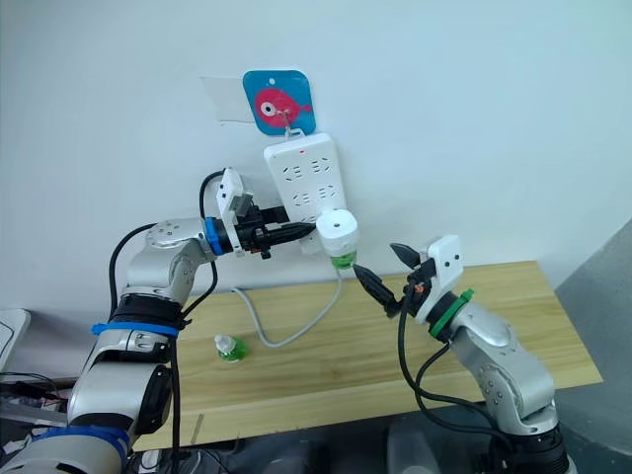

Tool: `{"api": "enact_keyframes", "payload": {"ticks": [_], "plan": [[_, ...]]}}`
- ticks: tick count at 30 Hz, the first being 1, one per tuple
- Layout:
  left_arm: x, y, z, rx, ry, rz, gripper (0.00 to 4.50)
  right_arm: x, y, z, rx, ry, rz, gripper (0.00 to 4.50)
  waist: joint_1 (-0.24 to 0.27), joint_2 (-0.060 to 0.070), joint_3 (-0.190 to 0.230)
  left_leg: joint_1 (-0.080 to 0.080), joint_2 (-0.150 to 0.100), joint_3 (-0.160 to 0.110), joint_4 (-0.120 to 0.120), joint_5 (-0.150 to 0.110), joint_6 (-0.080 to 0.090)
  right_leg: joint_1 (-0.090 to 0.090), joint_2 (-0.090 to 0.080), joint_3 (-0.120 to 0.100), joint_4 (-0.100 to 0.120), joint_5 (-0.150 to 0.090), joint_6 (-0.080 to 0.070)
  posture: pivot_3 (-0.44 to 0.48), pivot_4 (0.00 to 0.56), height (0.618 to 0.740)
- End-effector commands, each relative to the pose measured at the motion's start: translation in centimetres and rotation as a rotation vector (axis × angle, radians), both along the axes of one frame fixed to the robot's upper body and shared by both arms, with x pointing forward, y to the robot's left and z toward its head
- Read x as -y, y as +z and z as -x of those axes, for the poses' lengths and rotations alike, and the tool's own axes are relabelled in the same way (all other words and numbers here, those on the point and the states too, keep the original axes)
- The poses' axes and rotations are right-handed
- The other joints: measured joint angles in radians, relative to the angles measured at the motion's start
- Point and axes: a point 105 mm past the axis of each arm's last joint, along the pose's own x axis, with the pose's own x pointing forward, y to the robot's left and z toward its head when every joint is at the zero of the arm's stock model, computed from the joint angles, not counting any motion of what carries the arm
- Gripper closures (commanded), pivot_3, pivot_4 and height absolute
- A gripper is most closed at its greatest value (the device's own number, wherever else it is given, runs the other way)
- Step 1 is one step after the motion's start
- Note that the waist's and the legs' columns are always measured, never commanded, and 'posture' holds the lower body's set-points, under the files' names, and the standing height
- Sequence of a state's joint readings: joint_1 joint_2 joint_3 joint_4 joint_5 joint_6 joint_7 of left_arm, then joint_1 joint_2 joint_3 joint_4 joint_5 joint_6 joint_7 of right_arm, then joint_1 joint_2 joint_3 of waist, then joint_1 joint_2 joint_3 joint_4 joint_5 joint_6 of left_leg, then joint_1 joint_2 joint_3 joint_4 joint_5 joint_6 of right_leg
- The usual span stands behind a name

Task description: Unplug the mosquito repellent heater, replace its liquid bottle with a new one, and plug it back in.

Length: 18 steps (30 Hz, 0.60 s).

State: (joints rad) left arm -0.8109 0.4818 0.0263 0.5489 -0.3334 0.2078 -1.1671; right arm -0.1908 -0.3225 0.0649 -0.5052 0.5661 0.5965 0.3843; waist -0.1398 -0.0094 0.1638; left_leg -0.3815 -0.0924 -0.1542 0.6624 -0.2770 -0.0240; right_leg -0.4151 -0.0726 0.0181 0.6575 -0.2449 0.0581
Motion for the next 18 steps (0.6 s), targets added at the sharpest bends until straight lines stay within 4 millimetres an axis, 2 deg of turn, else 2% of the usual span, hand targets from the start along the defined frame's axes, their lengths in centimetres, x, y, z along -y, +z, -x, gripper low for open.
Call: {"api": "enact_keyframes", "payload": {"ticks": [1, 10, 18], "plan": [[-0.1, 1.5, 0.3, 0.045, -0.004, 0.019, 3.17, -1.5, 1.5, 0.3, 0.066, 0.030, 0.008, 0.00, 0.001, 0.000, 0.000, 0.000, 0.000, 0.000, 0.000, 0.000, 0.001, -0.001, 0.000, 0.000, 0.002, 0.000, 0.000, -0.205, 0.152, 0.740], [-0.5, 1.2, 0.7, 0.036, 0.018, 0.012, 3.17, -3.9, 2.4, -1.3, 0.097, -0.039, 0.025, 0.00, 0.001, 0.000, 0.000, -0.002, 0.000, 0.002, 0.000, 0.000, -0.001, -0.005, 0.000, 0.003, 0.005, 0.000, 0.000, -0.188, 0.161, 0.740], [-0.2, 1.2, 0.6, 0.040, 0.017, 0.010, 3.17, -5.1, 2.8, -3.4, 0.107, -0.132, 0.044, 0.00, -0.001, 0.000, 0.000, -0.002, 0.001, 0.003, 0.000, 0.000, -0.001, -0.006, 0.000, 0.003, 0.005, 0.000, 0.000, -0.192, 0.158, 0.740]]}}
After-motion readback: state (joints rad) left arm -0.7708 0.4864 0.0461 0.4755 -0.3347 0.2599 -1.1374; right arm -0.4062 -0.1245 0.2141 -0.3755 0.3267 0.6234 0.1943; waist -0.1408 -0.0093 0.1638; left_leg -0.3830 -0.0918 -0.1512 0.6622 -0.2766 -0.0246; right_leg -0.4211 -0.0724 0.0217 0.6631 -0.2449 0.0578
